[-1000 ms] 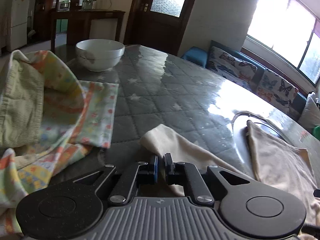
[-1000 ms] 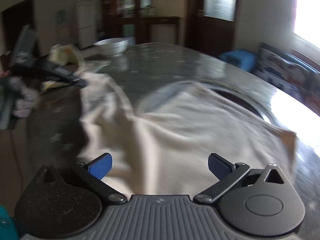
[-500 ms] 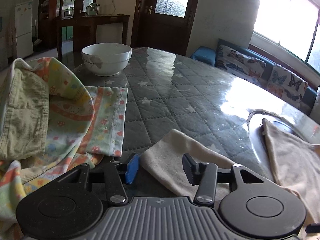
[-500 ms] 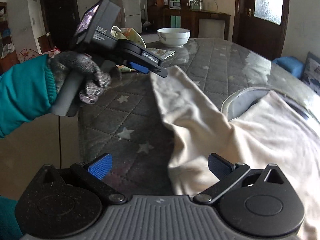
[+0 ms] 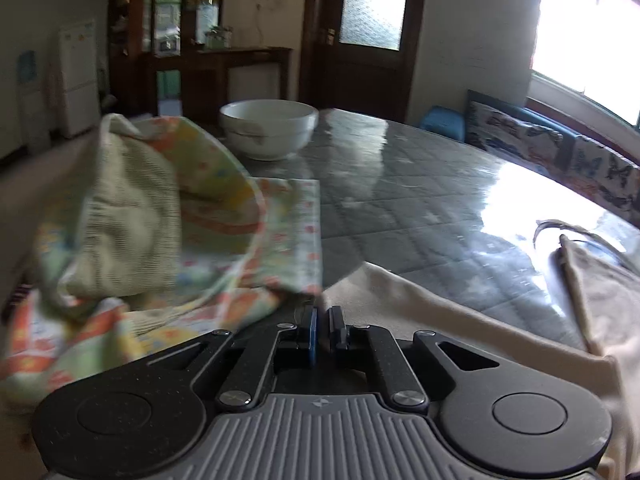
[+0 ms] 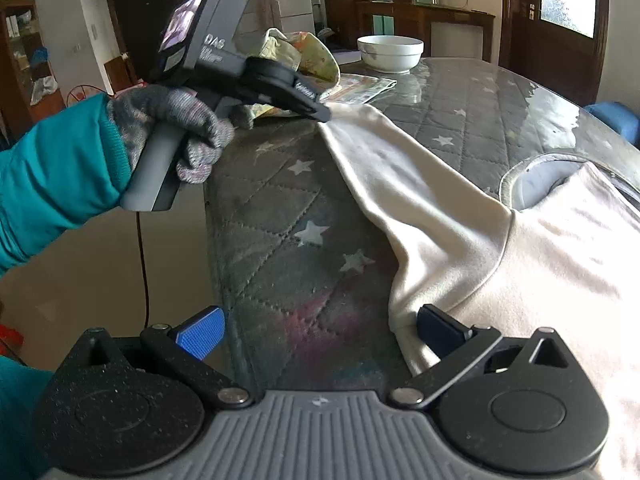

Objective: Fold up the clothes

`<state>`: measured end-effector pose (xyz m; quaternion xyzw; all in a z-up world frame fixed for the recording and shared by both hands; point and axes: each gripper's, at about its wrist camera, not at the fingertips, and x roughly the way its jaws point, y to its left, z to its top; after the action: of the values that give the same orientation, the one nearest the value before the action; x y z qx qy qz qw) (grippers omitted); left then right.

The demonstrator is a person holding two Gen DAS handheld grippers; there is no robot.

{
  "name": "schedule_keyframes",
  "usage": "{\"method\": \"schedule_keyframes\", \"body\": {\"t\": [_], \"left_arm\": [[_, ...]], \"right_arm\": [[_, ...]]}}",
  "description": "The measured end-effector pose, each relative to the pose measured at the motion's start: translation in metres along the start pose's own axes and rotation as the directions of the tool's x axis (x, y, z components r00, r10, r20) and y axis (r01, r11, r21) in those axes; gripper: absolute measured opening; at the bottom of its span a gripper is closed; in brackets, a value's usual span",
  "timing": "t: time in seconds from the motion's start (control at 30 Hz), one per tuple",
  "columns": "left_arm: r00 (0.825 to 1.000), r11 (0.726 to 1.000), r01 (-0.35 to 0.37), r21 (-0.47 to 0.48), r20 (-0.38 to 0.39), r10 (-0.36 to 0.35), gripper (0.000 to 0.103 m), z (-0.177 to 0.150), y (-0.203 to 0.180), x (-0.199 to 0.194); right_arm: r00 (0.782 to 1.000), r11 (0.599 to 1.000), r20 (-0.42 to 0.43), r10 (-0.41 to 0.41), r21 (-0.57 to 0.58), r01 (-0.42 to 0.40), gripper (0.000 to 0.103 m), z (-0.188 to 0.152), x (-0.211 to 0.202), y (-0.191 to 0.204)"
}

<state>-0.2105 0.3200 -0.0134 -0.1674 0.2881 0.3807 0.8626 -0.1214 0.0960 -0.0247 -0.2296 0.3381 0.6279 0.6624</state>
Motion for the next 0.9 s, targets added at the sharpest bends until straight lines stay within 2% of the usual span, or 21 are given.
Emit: {"method": "schedule_keyframes", "body": {"t": [0.17,0.3,0.4,0.53,0.67,0.77,0.83,0.9], "left_arm": [[1.000,1.000,0.001,0.007,0.007,-0.001,0.006,-0.002,0.003,-0.006],[1.000,1.000,-0.001,0.005,0.011,0.001,0.006,-0.003,0.003,-0.014],[0.999,1.000,-0.010,0.012,0.037,0.009,0.006,-0.003,0.002,-0.023],[0.999,0.999,-0.040,0.017,-0.006,0.040,0.007,0.002,0.005,-0.014],[0.997,0.998,-0.063,0.018,-0.034,0.064,0.009,0.004,0.006,-0.011],[1.000,1.000,-0.020,0.009,-0.011,0.020,0.009,0.012,0.001,-0.020],[0.997,0.997,0.072,0.029,-0.001,-0.072,0.009,0.018,-0.016,-0.027],[0.984,0.983,0.177,0.056,0.004,-0.178,0.009,0.023,-0.036,-0.034]], "right_arm": [[0.998,1.000,0.065,0.001,0.028,-0.003,0.103,0.012,-0.016,-0.009],[0.995,0.995,0.079,-0.060,0.086,0.053,0.103,0.018,-0.016,-0.027],[0.999,0.998,0.052,-0.012,0.064,0.009,0.103,0.014,-0.006,-0.023],[0.999,0.998,0.014,0.051,0.037,-0.051,0.103,0.009,0.007,-0.017],[0.998,0.998,0.060,0.033,0.053,-0.036,0.103,0.009,-0.014,-0.021],[0.995,0.996,0.101,-0.026,0.088,0.017,0.103,0.006,-0.038,-0.034],[0.992,0.991,0.102,-0.080,0.115,0.068,0.103,0.002,-0.047,-0.047],[0.986,0.980,0.092,-0.142,0.153,0.127,0.103,-0.004,-0.051,-0.063]]}}
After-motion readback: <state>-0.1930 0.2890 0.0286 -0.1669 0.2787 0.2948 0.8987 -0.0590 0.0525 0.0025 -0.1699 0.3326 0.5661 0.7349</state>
